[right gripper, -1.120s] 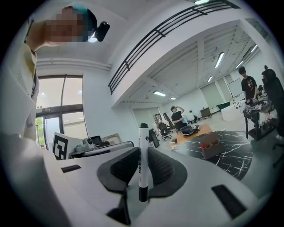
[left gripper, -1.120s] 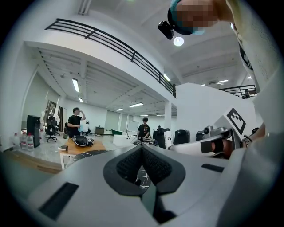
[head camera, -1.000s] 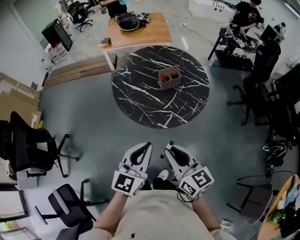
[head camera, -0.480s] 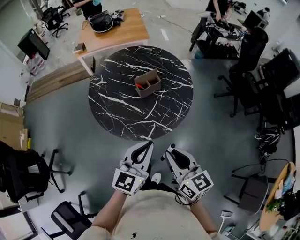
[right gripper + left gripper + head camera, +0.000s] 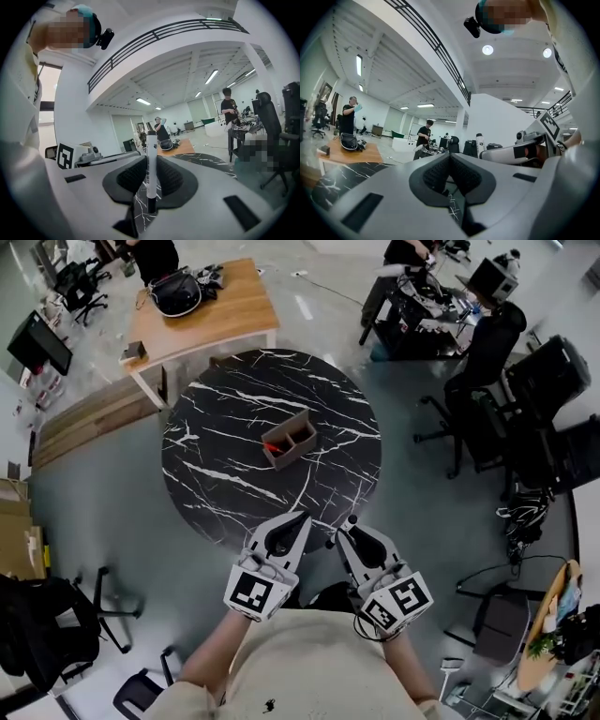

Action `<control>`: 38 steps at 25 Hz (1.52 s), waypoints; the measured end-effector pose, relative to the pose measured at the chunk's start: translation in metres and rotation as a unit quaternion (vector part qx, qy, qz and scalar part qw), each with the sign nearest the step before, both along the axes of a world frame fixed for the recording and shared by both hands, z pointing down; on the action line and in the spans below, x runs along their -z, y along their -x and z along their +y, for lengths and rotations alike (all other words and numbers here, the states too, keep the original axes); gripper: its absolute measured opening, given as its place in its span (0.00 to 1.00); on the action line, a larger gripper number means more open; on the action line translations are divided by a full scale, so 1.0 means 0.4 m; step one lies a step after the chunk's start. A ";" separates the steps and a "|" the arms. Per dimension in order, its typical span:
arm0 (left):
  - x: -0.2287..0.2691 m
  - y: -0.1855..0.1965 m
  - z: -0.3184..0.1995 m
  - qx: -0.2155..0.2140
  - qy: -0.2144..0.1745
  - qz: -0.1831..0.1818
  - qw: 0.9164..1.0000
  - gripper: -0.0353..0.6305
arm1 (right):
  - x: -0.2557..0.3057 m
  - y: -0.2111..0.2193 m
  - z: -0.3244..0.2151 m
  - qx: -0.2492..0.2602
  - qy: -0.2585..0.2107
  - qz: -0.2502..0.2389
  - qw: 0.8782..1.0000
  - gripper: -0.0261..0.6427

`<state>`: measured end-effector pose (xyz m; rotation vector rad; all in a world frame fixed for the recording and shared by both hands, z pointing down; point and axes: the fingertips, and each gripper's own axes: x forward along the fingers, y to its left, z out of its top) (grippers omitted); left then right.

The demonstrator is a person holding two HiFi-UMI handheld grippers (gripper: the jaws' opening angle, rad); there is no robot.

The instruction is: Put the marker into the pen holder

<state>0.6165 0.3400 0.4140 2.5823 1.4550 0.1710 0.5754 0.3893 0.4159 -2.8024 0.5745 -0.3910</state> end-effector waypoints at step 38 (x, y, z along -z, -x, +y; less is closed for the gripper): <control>-0.229 -0.504 0.039 0.310 -0.028 -0.043 0.949 0.07 | -0.280 -0.678 0.095 0.228 0.077 0.044 0.970 0.16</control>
